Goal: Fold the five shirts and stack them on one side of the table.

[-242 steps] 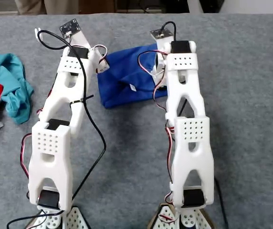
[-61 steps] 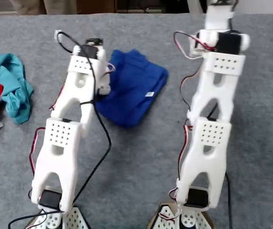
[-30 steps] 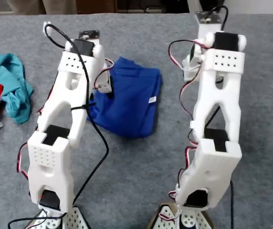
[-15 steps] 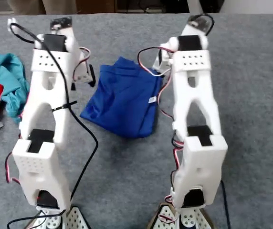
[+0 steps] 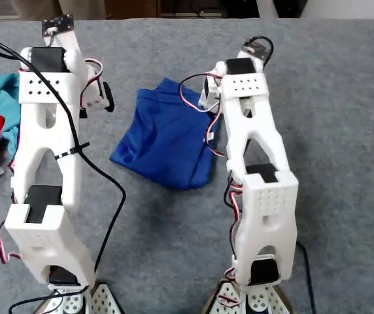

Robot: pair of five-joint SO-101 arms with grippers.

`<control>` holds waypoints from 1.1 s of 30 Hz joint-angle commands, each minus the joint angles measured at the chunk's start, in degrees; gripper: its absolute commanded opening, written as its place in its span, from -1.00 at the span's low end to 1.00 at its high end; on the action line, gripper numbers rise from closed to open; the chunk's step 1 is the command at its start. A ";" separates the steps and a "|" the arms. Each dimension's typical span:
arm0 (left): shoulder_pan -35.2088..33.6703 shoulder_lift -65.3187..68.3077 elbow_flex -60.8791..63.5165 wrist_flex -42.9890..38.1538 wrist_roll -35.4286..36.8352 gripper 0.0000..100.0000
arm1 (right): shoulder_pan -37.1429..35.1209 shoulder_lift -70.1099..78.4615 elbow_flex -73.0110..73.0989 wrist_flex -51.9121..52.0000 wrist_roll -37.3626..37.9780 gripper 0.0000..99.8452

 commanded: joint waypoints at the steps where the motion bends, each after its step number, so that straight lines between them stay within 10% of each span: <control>1: -0.70 -3.38 -1.14 0.62 -0.09 -0.59 | -0.48 1.27 -1.45 -3.52 0.35 -0.39; 33: -0.79 -3.03 -1.67 0.53 -0.26 -0.60 | -4.53 27.74 -30.29 2.99 4.48 -0.67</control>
